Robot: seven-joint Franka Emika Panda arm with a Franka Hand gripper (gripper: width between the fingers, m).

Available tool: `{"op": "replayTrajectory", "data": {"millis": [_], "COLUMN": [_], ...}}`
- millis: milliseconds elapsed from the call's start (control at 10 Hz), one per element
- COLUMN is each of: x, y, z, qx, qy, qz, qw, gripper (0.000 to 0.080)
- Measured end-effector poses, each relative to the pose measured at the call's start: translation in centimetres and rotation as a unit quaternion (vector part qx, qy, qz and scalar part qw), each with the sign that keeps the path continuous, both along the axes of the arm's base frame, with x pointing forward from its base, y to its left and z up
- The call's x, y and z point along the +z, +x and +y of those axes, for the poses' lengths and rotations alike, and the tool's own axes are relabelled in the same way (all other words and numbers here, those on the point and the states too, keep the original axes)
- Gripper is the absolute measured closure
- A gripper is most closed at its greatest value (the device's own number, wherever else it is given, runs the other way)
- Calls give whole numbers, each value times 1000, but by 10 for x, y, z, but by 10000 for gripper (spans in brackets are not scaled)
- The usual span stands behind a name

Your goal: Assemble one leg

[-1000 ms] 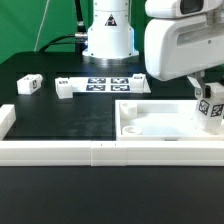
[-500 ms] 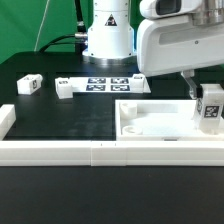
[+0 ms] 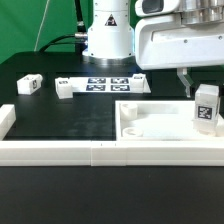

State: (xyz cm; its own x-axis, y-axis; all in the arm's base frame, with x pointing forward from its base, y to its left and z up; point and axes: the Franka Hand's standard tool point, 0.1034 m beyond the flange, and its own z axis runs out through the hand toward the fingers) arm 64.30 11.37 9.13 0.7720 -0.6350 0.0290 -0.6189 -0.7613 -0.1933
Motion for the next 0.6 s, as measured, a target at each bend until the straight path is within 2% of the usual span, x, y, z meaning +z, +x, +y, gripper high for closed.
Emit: {"op": "replayTrajectory", "data": {"millis": [300, 500, 600], "x": [0, 0, 0], "y": [-2, -2, -3], "z": [-1, -1, 1], "qx": [-144, -182, -195], "qy": [11, 22, 27], "qz": [15, 23, 25], "qw": [989, 983, 980], "gripper": [501, 501, 451]}}
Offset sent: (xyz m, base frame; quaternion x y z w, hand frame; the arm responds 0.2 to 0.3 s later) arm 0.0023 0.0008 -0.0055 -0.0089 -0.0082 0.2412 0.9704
